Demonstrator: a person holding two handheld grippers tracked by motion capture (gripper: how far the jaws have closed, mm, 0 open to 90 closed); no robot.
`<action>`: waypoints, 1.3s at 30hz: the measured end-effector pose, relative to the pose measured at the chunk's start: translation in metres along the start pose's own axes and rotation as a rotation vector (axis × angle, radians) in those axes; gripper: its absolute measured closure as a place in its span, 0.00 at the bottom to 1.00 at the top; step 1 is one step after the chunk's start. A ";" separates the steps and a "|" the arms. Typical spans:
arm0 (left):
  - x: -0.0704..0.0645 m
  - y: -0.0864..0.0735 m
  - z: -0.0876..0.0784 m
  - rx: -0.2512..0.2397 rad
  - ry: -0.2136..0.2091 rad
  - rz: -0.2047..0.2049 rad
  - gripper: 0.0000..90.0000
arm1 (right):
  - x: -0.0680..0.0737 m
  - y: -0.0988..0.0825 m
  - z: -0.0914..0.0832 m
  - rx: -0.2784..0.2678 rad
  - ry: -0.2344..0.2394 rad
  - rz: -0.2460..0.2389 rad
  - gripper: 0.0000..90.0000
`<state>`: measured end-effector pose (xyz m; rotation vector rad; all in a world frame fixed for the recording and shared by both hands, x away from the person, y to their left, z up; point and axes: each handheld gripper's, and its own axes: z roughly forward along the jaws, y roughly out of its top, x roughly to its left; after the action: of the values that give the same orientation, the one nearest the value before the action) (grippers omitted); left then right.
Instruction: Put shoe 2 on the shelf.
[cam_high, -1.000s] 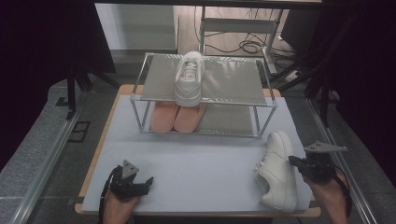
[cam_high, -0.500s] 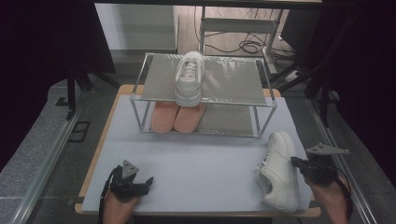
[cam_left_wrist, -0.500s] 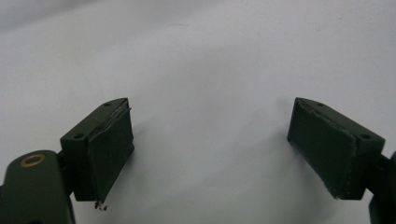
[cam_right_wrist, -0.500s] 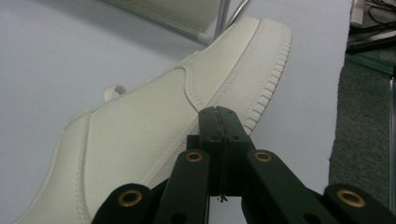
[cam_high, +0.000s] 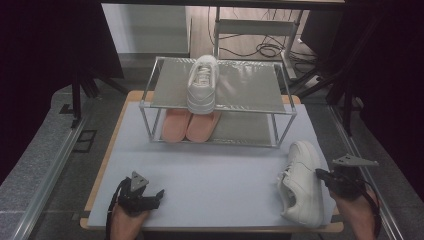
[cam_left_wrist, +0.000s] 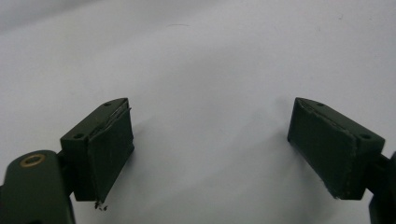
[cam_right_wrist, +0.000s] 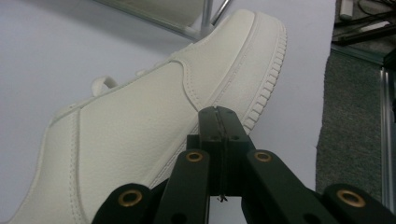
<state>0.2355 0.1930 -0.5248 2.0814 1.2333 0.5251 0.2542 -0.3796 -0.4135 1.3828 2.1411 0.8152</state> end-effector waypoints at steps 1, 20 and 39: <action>0.000 0.000 0.000 0.000 0.000 0.000 0.16 | -0.001 0.000 0.000 0.002 -0.005 0.002 1.00; 0.001 0.000 0.000 0.001 -0.004 -0.006 0.16 | -0.027 -0.022 0.000 0.059 -0.117 0.066 1.00; 0.001 0.000 0.000 0.003 -0.007 -0.007 0.16 | -0.033 -0.031 0.003 0.061 -0.132 0.117 1.00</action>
<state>0.2363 0.1937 -0.5248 2.0790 1.2378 0.5124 0.2490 -0.4192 -0.4354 1.5611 2.0151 0.6854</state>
